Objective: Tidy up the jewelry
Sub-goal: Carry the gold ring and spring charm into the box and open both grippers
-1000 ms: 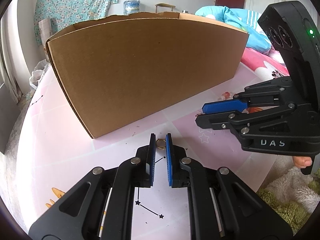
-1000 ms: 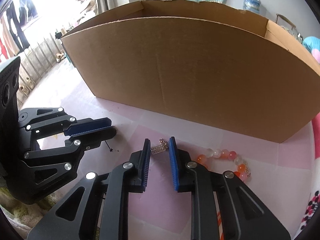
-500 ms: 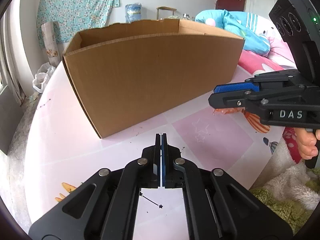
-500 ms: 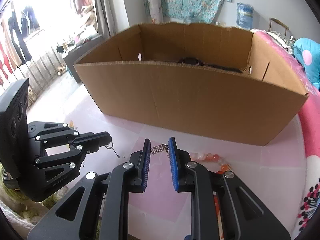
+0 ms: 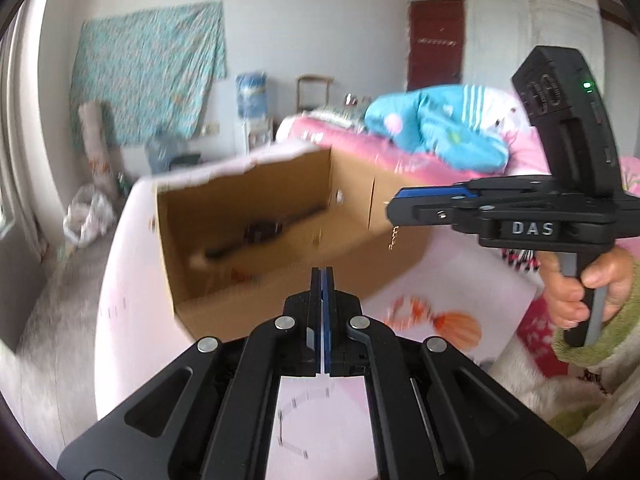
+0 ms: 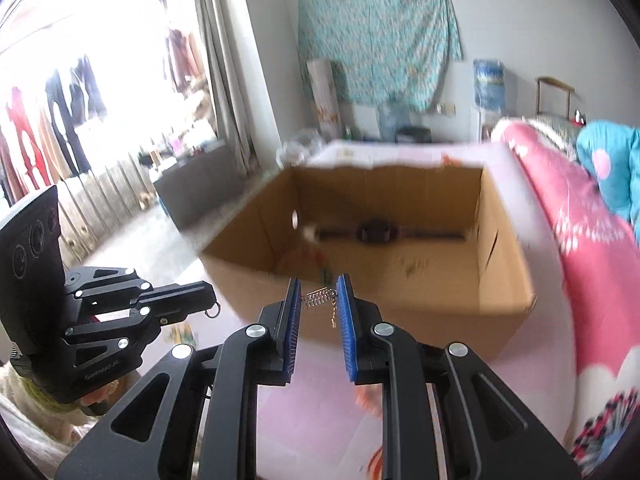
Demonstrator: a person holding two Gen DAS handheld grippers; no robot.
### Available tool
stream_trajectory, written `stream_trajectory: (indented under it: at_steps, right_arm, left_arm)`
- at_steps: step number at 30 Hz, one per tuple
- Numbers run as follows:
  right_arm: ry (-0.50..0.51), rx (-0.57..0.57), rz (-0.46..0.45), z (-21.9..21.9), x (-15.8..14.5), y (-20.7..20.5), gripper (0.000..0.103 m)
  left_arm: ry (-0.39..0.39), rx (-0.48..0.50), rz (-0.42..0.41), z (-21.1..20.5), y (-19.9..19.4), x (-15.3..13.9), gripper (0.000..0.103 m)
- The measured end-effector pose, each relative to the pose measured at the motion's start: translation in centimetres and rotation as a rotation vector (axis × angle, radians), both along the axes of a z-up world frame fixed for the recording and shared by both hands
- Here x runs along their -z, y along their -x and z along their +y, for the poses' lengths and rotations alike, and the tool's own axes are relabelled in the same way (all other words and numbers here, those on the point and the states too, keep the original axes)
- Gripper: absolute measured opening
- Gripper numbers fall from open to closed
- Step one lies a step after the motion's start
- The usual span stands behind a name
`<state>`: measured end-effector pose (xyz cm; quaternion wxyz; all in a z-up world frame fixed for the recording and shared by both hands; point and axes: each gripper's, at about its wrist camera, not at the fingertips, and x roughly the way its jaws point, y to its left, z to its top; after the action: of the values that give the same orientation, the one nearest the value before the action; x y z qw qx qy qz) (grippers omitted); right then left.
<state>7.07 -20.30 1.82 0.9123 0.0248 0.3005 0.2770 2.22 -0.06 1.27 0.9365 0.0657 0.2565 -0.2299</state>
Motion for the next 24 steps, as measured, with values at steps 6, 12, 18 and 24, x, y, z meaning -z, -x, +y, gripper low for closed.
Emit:
stream_trajectory:
  at_steps: [6,12,18,24]
  right_arm:
    - [-0.073,-0.03,0.031,-1.5,-1.9,-4.9,0.019]
    - [-0.071,-0.039,0.188,-1.4,0.4,-9.7,0.019]
    - [-0.021,-0.042,0.315,-0.9,4.0,-12.6,0.019]
    - [-0.021,-0.032,0.369,-1.3,5.5,-13.9,0.02]
  left_arm:
    - [0.008,0.014,0.036,-1.6,-6.0,-1.8,0.0]
    - [0.064,0.015,0.274,-1.8,-12.8,0.7,0.0]
    - [0.102,0.019,0.463,-2.4,-15.9,4.4,0.0]
    - [0.108,0.008,0.536,-3.0,-16.6,5.5,0.0]
